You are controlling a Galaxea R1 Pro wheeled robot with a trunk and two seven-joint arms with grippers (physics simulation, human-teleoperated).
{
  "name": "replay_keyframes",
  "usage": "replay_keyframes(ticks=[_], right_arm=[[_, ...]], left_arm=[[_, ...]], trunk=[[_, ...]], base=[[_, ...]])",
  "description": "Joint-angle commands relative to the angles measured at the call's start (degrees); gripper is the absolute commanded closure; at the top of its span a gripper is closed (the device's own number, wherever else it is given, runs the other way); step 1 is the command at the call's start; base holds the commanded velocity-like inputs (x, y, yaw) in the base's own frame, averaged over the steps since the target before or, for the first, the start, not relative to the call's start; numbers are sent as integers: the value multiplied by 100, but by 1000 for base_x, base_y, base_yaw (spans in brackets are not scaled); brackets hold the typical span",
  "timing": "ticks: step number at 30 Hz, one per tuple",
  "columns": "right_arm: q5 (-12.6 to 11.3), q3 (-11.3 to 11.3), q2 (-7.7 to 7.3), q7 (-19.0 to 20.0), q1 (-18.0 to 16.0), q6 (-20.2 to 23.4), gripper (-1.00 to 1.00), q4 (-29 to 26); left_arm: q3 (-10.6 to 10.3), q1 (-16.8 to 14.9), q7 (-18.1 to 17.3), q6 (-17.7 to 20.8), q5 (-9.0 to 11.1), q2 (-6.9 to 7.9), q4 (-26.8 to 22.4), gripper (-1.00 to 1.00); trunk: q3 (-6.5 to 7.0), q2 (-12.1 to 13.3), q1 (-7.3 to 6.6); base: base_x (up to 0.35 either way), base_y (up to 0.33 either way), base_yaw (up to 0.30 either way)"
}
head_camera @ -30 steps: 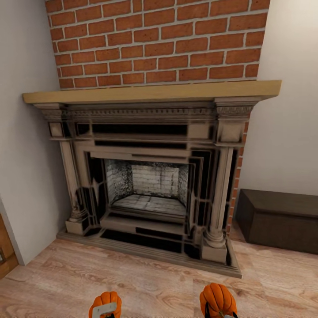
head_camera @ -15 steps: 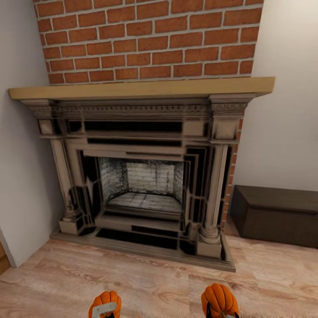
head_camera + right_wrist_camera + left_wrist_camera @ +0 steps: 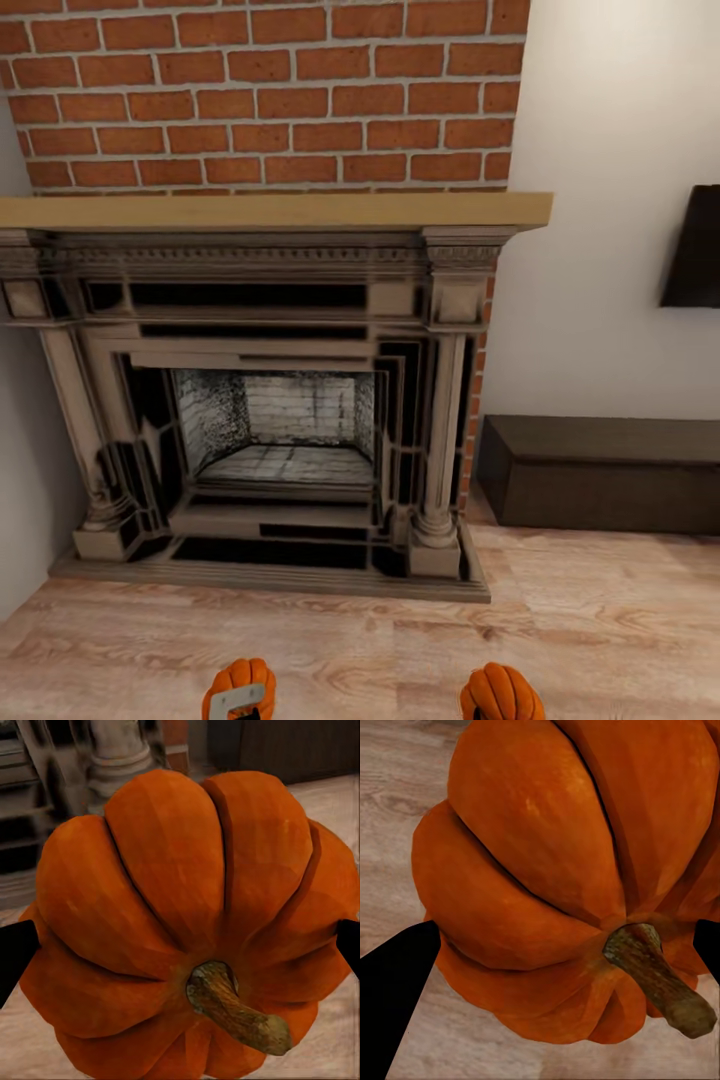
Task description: Place each of the two pumpkins and all three candles from the living room inside a cabinet in the living room (use any cabinet), then make sure every cabinet is closed, and position the cauldron so it is next to a table in the living room.
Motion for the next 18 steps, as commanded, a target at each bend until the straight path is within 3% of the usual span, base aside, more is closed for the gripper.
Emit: replay_keyframes(ticks=[1,3,7,8,14,18], right_arm=[[-76,25,-5,-5,-5,-26,100,7],[-233,23,-47,-1,-7,-28,100,20],[-1016,22,-269,27,-70,-30,100,142],[-1098,22,-285,32,-80,-30,100,156],[-1236,22,-362,47,-176,-36,100,335],[-1250,24,-447,48,-642,-38,100,970]], left_arm=[[-45,-10,30,-35,29,2,-24,100],[-45,-10,29,-35,29,1,-24,100],[-45,-12,27,-35,29,1,-25,100],[-45,-12,27,-35,29,-2,-26,100],[-46,-10,26,-22,29,-28,-32,100],[-46,-10,26,8,29,-73,-32,100]], trunk=[[12,38,-24],[48,118,-67],[120,279,-155],[138,319,-177],[245,560,-309],[317,720,-397]], base=[[0,0,-294],[0,0,-296],[0,0,-299],[0,0,-300],[0,0,-300],[0,0,-300]])
